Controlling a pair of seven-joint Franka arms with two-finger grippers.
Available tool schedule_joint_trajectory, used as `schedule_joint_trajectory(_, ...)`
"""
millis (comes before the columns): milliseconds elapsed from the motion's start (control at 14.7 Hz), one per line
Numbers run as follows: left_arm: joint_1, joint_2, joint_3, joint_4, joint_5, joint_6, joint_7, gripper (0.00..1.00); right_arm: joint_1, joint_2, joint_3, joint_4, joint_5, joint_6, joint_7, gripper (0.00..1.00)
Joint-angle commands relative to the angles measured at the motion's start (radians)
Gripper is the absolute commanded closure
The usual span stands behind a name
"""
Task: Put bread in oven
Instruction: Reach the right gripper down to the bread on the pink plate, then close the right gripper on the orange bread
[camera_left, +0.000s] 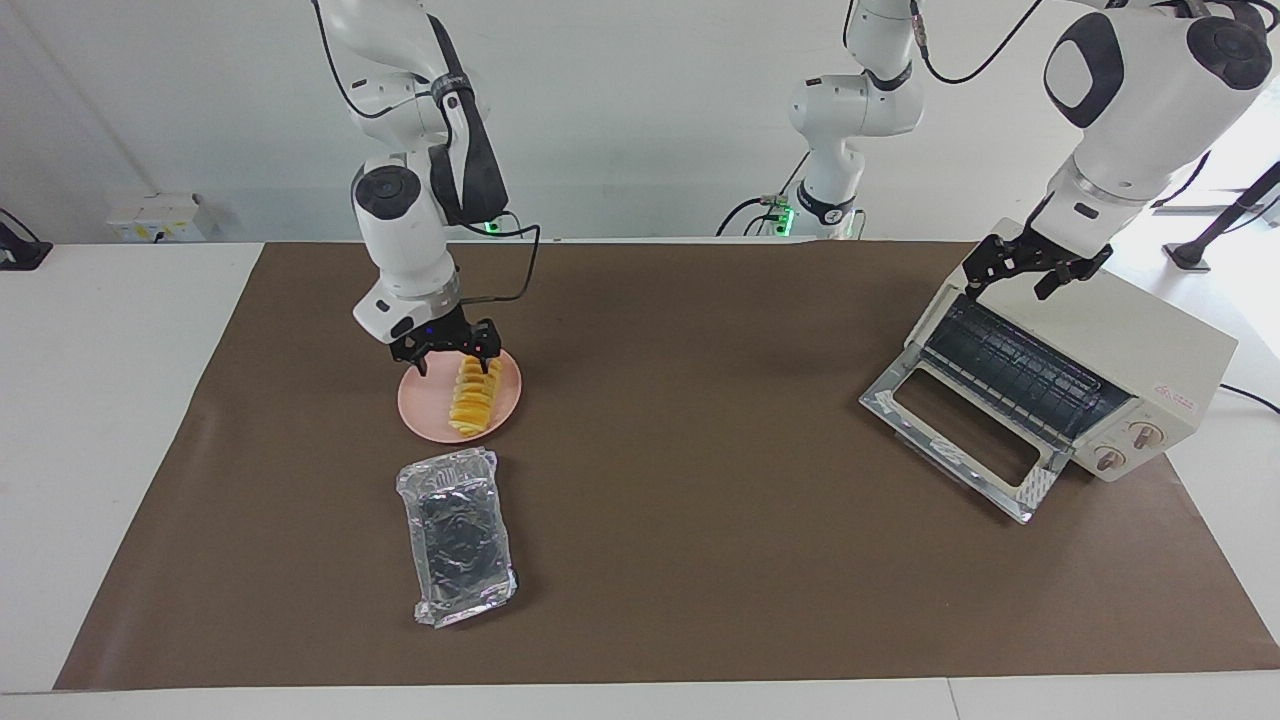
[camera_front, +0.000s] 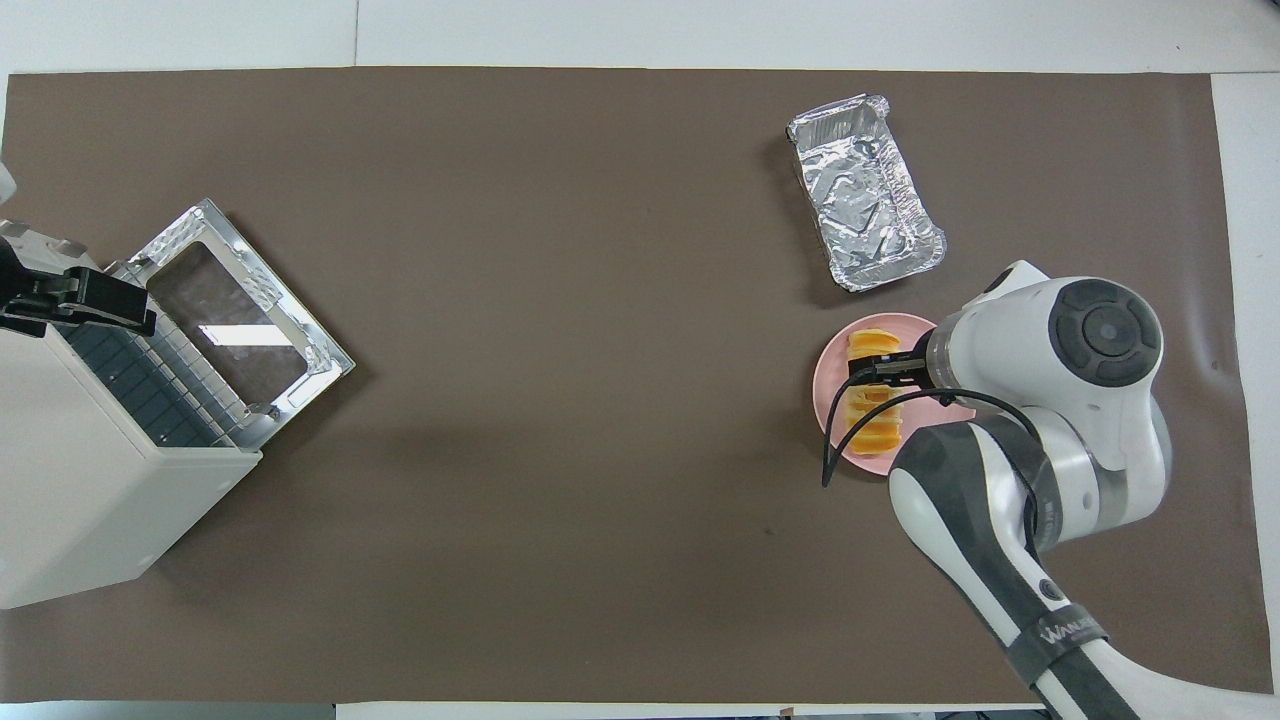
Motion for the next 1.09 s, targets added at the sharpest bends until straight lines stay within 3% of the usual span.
schedule_joint_trajectory(0,0.003,-0.023,0.001,-0.019,-0.013,-0.004,0.007,0.00,0.002,0.021,-0.003,-0.055,-0.003,0.102,0.018,0.00)
schedule_joint_trajectory(478,0.004,-0.023,0.001,-0.019,-0.013,-0.006,0.007,0.00,0.003,0.072,-0.003,-0.055,-0.005,0.147,0.010,0.02)
schedule_joint_trajectory(546,0.003,-0.023,0.001,-0.019,-0.013,-0.006,0.007,0.00,0.003,0.072,-0.003,-0.055,-0.005,0.147,0.011,0.11)
schedule_joint_trajectory(819,0.003,-0.023,0.001,-0.019,-0.013,-0.006,0.007,0.00,0.003,0.072,-0.003,-0.055,-0.005,0.150,0.013,0.96)
schedule_joint_trajectory(1024,0.003,-0.023,0.001,-0.019,-0.013,-0.006,0.007,0.00,0.003,0.072,-0.002,-0.052,-0.005,0.150,0.013,1.00)
